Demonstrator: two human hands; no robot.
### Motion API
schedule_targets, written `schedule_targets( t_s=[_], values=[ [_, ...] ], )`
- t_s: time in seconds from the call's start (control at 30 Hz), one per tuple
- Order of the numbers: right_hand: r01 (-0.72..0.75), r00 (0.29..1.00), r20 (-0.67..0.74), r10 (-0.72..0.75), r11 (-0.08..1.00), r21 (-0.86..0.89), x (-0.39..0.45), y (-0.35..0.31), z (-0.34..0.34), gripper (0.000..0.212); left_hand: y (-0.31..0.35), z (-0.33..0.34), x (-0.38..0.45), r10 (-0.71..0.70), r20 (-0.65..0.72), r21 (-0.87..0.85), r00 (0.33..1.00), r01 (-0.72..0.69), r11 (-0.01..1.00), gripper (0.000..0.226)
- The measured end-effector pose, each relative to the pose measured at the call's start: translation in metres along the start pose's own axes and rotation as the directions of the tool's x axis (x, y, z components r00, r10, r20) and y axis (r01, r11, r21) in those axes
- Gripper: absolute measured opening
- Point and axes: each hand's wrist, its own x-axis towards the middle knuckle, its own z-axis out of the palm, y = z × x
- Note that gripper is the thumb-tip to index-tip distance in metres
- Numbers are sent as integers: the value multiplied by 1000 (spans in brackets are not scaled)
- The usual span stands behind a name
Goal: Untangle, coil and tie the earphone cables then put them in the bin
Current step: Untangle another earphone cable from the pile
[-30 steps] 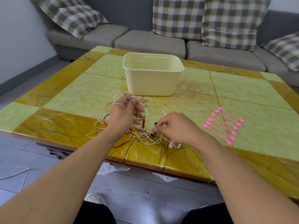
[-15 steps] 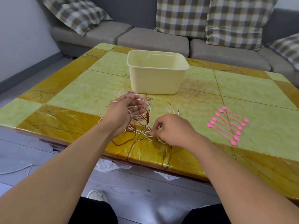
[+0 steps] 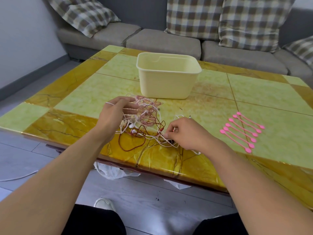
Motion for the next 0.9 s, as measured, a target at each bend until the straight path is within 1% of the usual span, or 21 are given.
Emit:
schedule_targets(
  t_s=[0.07, 0.13, 0.23, 0.3, 0.33, 0.43, 0.5, 0.57, 0.63, 0.7, 0.77, 0.8, 0.83, 0.87, 0.9],
  values=[
    [40, 998, -60, -32, 989, 142, -1, 0, -6, 16, -3, -2, -1, -10, -65, 42, 998, 13, 999, 28],
    [85, 992, -116, -58, 966, 243, -3, -1, -13, 14, -7, -4, 0, -12, -96, 62, 995, 18, 998, 27],
    [114, 980, -194, -49, 933, 341, -6, -2, -19, 11, -8, -3, 2, -6, -104, 94, 995, 16, 995, 26],
    [112, 974, -224, -29, 922, 370, -7, -2, -20, 11, -8, -2, 1, 2, -122, 128, 992, 13, 992, 26],
    [105, 974, -227, -16, 917, 384, -7, -1, -20, 11, -7, -1, 1, -3, -148, 152, 989, 26, 988, 29],
    [58, 978, -207, 36, 900, 432, -8, 0, -21, 10, -5, -3, -1, -50, -237, 245, 970, 109, 963, 51],
    [38, 978, -202, 58, 896, 443, -8, 2, -22, 9, -5, -5, 1, -65, -268, 288, 961, 144, 947, 55],
    [40, 972, -224, 72, 888, 458, -9, 3, -23, 10, -6, -8, 1, -56, -270, 329, 961, 147, 933, 54],
    [89, 960, -275, 61, 861, 501, -8, 3, -24, 10, -7, -10, 1, -40, -251, 361, 967, 132, 923, 50],
    [151, 953, -300, 37, 801, 579, -8, 1, -26, 10, -9, -11, 1, -35, -238, 382, 971, 127, 915, 45],
    [195, 956, -293, 7, 733, 652, -8, -1, -28, 11, -12, -11, 2, -38, -243, 379, 969, 131, 916, 39],
    [204, 959, -283, -7, 711, 673, -9, -2, -29, 11, -12, -11, 3, -34, -257, 371, 966, 131, 920, 33],
    [207, 962, -272, -21, 702, 681, -10, -3, -29, 11, -12, -10, 2, -22, -279, 369, 960, 128, 921, 29],
    [208, 965, -262, -31, 704, 680, -12, -4, -30, 11, -11, -9, 0, 50, -313, 411, 948, 88, 907, 36],
    [207, 966, -255, -41, 713, 669, -13, -4, -30, 11, -10, -8, -3, 196, -315, 493, 929, -16, 870, 45]
  ],
)
